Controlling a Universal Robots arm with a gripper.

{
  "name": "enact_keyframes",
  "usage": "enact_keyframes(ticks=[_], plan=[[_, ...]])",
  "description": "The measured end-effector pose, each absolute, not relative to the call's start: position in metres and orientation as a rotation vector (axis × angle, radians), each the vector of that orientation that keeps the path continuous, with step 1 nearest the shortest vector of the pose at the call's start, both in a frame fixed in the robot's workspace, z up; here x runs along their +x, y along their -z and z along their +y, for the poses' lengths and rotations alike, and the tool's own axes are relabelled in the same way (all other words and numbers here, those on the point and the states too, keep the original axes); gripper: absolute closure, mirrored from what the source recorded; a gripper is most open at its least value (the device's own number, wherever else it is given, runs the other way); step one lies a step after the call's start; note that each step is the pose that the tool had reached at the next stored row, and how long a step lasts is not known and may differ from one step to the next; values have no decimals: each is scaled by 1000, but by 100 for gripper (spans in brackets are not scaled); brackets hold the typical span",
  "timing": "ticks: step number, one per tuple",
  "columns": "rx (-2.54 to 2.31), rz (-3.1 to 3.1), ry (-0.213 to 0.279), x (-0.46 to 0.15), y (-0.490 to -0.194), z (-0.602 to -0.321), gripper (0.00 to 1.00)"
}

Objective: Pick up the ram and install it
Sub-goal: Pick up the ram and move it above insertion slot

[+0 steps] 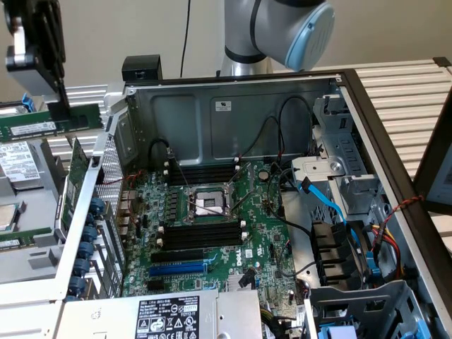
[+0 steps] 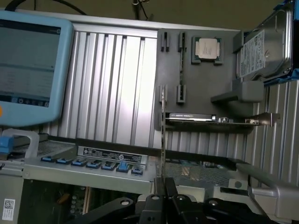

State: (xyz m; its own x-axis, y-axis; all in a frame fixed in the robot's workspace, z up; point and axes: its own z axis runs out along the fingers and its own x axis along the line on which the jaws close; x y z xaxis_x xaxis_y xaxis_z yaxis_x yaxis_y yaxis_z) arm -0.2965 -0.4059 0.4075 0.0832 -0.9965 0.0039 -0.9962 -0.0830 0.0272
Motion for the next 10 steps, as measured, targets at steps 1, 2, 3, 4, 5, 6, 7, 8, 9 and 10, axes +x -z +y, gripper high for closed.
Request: enact_keyframes(ticks=[1, 2, 3, 4, 5, 6, 7, 8, 9, 10], plan=[[2295, -2112, 24, -292, -408, -406, 87], [2295, -2112, 23, -288, -408, -406, 87], [2295, -2112, 23, -283, -408, -406, 87], [2296, -2112, 23, -278, -408, -406, 87], [2296, -2112, 23, -274, -407, -406, 87], [2295, -2112, 23, -269, -408, -406, 87], [2295, -2112, 23, -265, -408, -406, 87], [2295, -2112, 23, -260, -408, -406, 87], [2296, -2112, 23, -255, -408, -406, 87], [2295, -2112, 23, -251, -408, -406, 87]])
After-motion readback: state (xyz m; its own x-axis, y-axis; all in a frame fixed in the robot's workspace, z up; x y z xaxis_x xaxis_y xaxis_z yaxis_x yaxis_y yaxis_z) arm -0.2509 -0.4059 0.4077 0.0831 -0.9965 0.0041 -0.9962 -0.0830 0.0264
